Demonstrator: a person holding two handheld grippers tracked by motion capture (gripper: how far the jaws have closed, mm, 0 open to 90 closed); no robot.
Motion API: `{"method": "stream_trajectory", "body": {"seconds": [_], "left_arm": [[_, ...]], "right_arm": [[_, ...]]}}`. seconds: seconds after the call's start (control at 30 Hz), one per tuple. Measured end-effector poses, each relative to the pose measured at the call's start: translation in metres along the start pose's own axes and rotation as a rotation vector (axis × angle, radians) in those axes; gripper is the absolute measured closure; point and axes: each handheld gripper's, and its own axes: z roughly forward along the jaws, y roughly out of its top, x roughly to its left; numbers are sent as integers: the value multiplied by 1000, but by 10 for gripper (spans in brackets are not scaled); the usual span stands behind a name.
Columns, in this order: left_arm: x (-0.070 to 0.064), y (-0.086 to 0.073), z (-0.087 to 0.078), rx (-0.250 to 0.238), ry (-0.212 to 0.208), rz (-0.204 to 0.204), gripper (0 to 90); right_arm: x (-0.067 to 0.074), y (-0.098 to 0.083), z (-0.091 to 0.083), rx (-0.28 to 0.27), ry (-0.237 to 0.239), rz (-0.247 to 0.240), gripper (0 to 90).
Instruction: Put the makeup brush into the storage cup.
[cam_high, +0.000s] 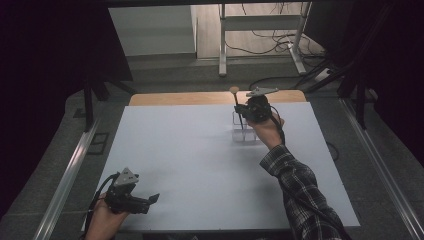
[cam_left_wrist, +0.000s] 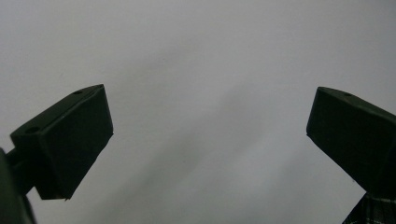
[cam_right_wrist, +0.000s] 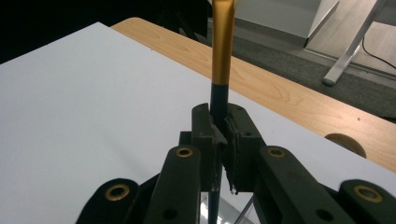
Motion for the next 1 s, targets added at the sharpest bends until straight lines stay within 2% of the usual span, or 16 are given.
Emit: {"method": "stream_trajectory", "body": {"seconds": [0.3,0.33,0.37,0.47,0.53,0.57,0.63,0.73,1.0], "left_arm": [[0,0,1,9,-4,4,11],[-1,0,1,10,-3,6,11],[-1,0,1,11,-3,7,11],[-1,0,1,16,-1,11,11],[-1,0,1,15,-1,11,11],[-1,0,1,15,-1,11,11],[-1,0,1,15,-1,10,11],[-1,0,1,16,-1,10,11],[0,0,1,15,-1,9,11]], "right_arm": [[0,-6,5,22,-10,-9,827],[0,-6,5,22,-10,-11,785],[0,-5,5,20,-6,-9,705],[-1,-2,7,19,-13,1,380],[-2,0,9,16,10,18,215],[-1,0,9,11,2,17,158],[0,0,10,3,-2,16,115],[4,0,12,20,-40,-5,77],[5,0,12,32,-29,3,57]]}}
